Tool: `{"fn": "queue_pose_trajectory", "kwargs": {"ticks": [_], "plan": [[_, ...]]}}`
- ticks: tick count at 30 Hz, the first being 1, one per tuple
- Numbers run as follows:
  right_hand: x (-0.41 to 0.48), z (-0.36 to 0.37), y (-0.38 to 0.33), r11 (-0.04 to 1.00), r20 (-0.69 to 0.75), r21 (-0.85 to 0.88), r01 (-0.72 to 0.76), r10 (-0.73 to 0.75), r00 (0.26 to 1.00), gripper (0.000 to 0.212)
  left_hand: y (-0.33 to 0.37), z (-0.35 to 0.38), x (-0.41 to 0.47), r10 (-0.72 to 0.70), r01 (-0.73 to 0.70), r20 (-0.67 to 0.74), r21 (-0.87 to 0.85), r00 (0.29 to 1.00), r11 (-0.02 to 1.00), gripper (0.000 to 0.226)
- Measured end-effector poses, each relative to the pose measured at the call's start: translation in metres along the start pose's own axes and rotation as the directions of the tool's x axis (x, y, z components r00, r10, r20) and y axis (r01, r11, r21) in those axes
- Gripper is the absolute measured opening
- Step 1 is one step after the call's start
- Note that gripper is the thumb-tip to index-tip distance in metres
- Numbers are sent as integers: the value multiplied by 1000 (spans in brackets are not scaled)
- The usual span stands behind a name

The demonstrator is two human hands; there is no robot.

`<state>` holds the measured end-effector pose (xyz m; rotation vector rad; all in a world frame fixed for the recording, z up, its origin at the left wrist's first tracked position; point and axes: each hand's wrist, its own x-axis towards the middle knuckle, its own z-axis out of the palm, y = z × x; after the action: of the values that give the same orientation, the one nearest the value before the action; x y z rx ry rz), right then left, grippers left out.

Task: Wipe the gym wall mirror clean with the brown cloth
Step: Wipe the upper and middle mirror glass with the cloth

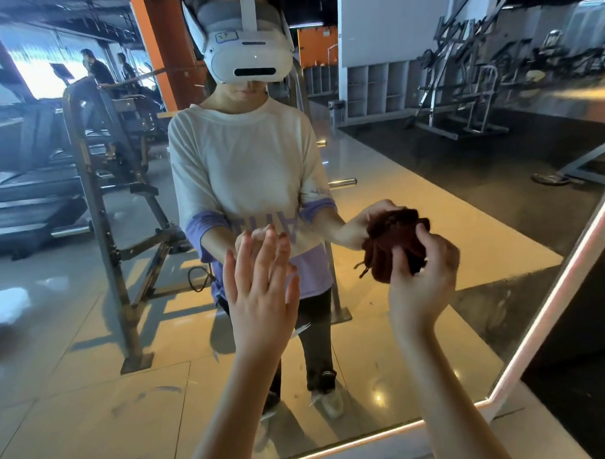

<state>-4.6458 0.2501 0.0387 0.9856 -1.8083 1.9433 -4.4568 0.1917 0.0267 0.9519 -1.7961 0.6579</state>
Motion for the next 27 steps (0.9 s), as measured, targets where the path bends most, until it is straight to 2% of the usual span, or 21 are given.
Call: {"fn": "queue_pose_trajectory", "kwargs": {"ticks": [2, 5, 7, 9, 13, 15, 17, 19, 23, 25, 27], "plan": [[3, 2, -10, 1000, -24, -5, -2, 2, 1000, 39, 2, 0, -1, -16, 16, 6, -1, 1000, 1000, 49], [-5, 8, -19, 961, 72, -51, 271, -267, 961, 34, 5, 3, -1, -28, 28, -3, -2, 1000, 1000, 50], [6, 6, -19, 919, 107, -51, 391, -384, 917, 32, 5, 4, -1, -29, 29, -8, 2, 1000, 1000, 51], [25, 3, -20, 924, 65, -54, 379, -375, 925, 31, 5, 4, -1, -28, 28, -14, 5, 1000, 1000, 53], [52, 5, -30, 971, -76, -47, 233, -236, 969, 34, 5, 6, -1, -21, 22, -39, 16, 999, 1000, 54], [38, 12, -35, 948, -62, -111, 298, -306, 950, 37, 6, 8, -1, -20, 21, -65, 25, 998, 999, 55], [16, 19, -37, 890, 22, -164, 426, -428, 903, 42, 6, 10, -1, -25, 27, -88, 32, 996, 999, 57], [5, 23, -35, 849, 75, -198, 489, -484, 872, 46, 7, 12, -1, -30, 34, -104, 38, 994, 999, 57], [22, 20, -33, 806, 59, -198, 558, -558, 828, 41, 8, 13, -1, -32, 34, -107, 25, 994, 999, 55], [44, 16, -34, 825, -14, -180, 535, -546, 837, 38, 9, 13, 0, -41, 44, -108, 18, 993, 999, 55], [70, 13, -37, 895, -129, -150, 421, -440, 889, 36, 10, 12, 1, -54, 55, -106, 5, 993, 998, 56]]}}
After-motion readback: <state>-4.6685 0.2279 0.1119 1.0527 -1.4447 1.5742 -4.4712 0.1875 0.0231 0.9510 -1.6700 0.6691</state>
